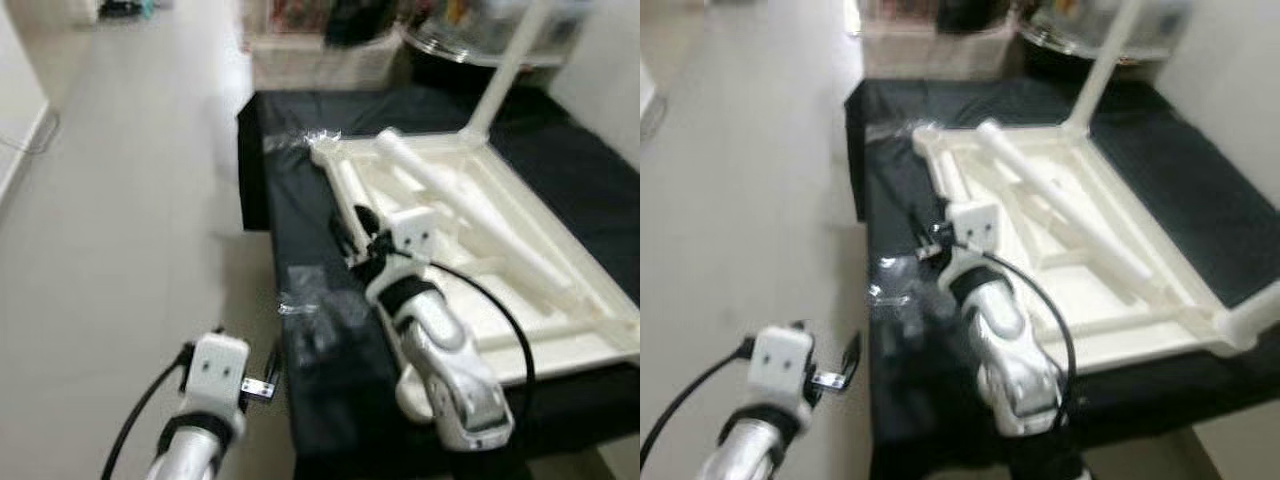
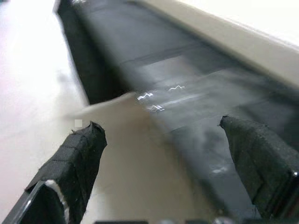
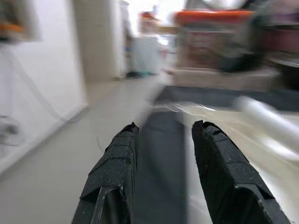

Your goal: Building children table

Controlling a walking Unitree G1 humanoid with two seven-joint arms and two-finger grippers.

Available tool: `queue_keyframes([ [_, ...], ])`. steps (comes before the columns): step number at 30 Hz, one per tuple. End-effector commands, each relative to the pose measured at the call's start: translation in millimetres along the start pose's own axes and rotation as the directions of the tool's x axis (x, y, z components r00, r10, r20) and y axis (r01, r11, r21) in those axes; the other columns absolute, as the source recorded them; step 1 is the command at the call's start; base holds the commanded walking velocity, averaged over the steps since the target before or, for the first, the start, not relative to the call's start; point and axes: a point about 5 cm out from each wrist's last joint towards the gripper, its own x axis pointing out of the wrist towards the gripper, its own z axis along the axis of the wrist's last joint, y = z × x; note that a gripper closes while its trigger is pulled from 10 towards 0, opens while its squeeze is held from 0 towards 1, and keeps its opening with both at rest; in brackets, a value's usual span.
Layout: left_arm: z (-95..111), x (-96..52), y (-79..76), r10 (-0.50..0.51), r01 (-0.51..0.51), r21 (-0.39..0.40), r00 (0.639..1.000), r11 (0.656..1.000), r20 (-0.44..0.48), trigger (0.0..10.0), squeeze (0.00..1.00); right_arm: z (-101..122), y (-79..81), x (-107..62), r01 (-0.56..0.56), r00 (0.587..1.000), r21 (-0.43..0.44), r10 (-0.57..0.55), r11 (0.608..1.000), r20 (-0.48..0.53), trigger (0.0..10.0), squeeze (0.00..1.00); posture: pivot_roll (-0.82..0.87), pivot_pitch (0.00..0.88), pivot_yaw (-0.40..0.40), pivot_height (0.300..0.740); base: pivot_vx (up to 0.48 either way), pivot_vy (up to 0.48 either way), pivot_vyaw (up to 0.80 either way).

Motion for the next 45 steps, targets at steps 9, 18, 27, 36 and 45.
queue_keyframes([
  [9,-3,-5.9,-3.0,-0.006,0.005,-0.014,1.000,1.000,-0.021,10.0,0.00,-4,-5.5,22.3,0.005,0.999,-0.009,-0.006,1.000,-0.046,10.0,0.00,0.07,0.159,-0.086,0.740,0.000,0.000,0.00],
  [18,3,-6.6,-5.0,-0.005,0.005,-0.020,1.000,1.000,0.000,10.0,0.00,-13,-10.8,61.4,0.011,0.987,-0.038,-0.017,0.999,-0.159,10.0,0.00,0.08,0.177,-0.101,0.740,0.000,0.000,0.08],
  [27,13,-15.2,-8.3,-0.005,0.006,-0.033,1.000,0.999,0.023,10.0,0.00,12,-16.1,95.4,0.078,0.992,-0.023,-0.080,0.997,-0.100,10.0,0.00,0.10,0.230,-0.109,0.740,0.000,0.000,0.44],
  [36,18,-26.1,-14.0,-0.042,0.043,-0.055,0.999,0.998,0.007,10.0,0.00,35,-54.7,117.2,0.270,0.958,-0.073,-0.276,0.960,-0.080,10.0,0.00,0.11,0.298,-0.108,0.740,0.000,0.000,-0.18],
  [45,19,-34.9,-15.5,-0.049,0.048,-0.062,0.999,0.997,-0.021,10.0,0.00,27,-48.6,123.7,0.217,0.958,-0.068,-0.226,0.974,-0.178,10.0,0.00,0.11,0.340,-0.105,0.740,0.000,0.000,-0.27],
])
